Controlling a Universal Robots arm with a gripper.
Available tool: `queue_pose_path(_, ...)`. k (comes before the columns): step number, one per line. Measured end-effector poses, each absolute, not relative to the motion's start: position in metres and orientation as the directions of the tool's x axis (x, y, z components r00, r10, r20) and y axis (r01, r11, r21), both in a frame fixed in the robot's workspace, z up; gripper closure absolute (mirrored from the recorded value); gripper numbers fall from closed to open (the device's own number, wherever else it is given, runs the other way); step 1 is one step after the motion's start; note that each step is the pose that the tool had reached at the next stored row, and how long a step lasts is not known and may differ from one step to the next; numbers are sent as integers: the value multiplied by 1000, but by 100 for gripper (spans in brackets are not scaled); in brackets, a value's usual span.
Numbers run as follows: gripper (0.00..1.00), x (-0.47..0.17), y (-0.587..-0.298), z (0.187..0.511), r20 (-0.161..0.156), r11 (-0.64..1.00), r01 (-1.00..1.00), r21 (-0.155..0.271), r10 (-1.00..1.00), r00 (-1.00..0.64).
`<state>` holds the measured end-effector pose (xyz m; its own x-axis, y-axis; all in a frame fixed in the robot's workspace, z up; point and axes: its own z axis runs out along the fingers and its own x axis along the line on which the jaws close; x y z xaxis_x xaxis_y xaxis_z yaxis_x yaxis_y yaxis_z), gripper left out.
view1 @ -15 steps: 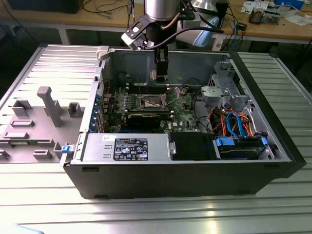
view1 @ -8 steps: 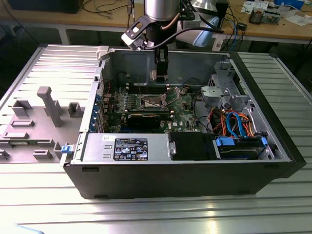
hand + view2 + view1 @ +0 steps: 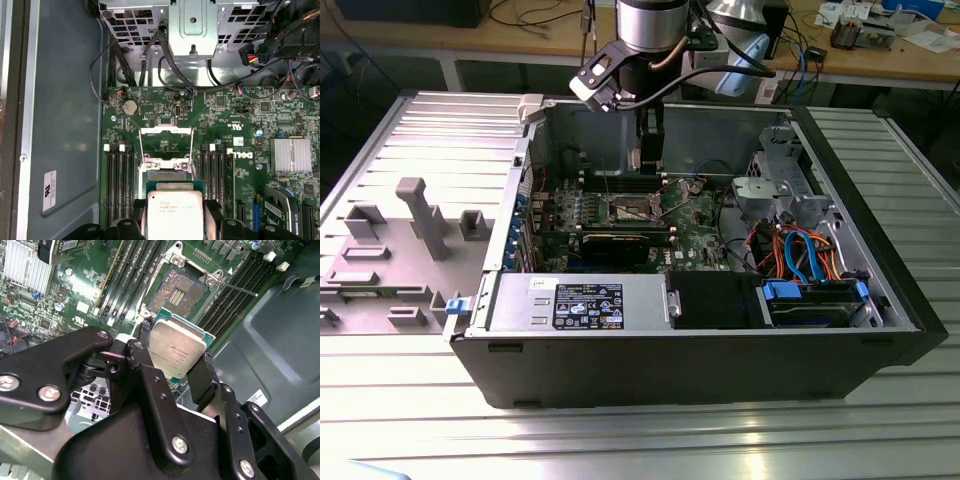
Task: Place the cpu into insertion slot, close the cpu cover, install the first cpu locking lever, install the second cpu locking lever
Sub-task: 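Place the cpu into insertion slot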
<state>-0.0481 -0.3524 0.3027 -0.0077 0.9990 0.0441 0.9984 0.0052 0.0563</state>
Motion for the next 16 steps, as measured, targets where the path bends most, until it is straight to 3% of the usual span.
queue_pose_path(16,45,-48,-352,296,44,5,998,56,999,-8)
